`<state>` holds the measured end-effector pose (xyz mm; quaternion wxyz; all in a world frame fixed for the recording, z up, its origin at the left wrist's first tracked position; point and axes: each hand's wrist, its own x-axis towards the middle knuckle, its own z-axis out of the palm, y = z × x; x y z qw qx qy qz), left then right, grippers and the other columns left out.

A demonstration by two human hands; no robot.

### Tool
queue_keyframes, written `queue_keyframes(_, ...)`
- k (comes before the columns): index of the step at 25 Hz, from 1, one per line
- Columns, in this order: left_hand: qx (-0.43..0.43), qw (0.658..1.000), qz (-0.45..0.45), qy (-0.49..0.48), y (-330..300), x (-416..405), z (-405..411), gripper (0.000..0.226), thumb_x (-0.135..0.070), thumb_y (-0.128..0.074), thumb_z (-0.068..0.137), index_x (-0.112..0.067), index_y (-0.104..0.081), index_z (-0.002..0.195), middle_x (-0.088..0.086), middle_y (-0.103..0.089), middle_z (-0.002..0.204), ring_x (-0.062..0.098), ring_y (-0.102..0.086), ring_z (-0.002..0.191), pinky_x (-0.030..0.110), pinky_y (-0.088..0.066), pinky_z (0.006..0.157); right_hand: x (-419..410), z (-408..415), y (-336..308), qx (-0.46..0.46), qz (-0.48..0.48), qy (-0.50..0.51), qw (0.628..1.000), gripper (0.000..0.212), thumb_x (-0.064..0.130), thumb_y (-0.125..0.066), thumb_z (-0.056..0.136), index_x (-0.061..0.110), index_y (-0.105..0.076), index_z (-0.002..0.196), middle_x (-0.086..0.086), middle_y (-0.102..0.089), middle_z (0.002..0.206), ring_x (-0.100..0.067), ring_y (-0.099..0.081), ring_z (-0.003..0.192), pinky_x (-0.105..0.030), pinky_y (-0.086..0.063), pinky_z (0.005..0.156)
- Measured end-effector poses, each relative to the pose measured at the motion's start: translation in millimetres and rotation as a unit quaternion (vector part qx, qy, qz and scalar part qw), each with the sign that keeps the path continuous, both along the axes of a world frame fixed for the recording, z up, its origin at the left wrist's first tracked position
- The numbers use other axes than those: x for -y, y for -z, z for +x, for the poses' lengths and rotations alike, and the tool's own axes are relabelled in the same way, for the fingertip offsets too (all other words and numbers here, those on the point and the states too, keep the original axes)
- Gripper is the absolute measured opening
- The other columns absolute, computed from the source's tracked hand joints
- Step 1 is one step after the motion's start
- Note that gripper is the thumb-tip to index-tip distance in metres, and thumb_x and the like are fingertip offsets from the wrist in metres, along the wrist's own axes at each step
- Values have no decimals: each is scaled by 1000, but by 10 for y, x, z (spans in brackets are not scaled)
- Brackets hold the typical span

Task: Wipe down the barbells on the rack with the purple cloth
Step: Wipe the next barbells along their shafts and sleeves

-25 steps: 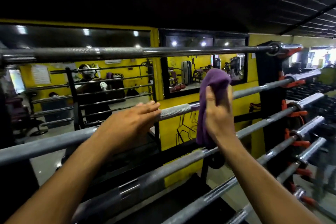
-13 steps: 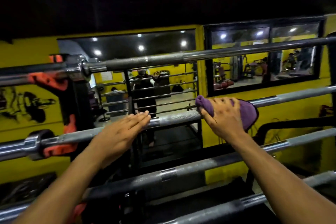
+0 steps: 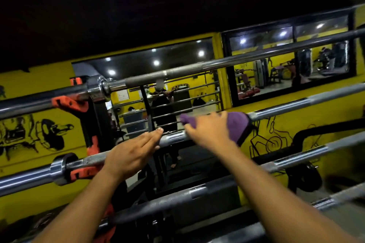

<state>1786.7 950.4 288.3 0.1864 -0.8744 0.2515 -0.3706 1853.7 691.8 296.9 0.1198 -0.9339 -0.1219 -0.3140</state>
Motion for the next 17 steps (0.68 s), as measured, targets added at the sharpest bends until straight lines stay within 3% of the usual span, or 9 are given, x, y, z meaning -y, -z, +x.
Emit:
queue_keyframes(4,5,1000,3,28,-16,-15,17,57,-39,-39,103,-19,-31,155,6,-56,142,26,-64,117,36,-60,82,-398,-152,544,171,18,-131,976,53,49,-48,85,22,-58,130,-3,-60,133,-31,-51,127,-57,-16,115)
queue_keyframes(7,43,998,17,33,-45,2,-15,56,-38,-38,101,-15,-39,151,6,-60,138,25,-66,114,34,-60,78,122,93,790,255,-39,-198,946,63,39,-63,80,25,-51,141,0,-50,150,-25,-43,140,-52,-23,118)
queue_keyframes(9,53,998,21,38,-24,3,-44,55,-38,-39,100,-14,-42,150,6,-61,137,25,-67,113,35,-60,78,614,312,777,292,-22,-175,940,59,37,-58,79,24,-50,136,-2,-57,143,-24,-47,135,-48,-25,115)
queue_keyframes(12,72,996,32,38,17,8,-26,54,-34,-48,98,-12,-45,148,7,-61,137,24,-67,114,34,-58,83,1085,467,569,268,89,-80,956,37,43,-51,88,19,-57,116,-5,-65,114,-28,-59,111,-50,-28,109)
queue_keyframes(15,79,995,32,47,14,14,22,55,-32,-53,97,-10,-46,147,9,-61,137,25,-65,116,34,-55,90,779,429,330,208,189,57,958,40,52,-40,87,20,-62,97,-4,-67,95,-28,-58,100,-54,-30,109)
queue_keyframes(17,77,996,30,44,20,0,41,53,-34,-47,100,-11,-45,148,9,-60,139,26,-64,117,35,-54,93,382,323,269,169,253,69,950,43,53,-39,87,19,-64,91,-5,-68,92,-28,-58,101,-55,-24,115)
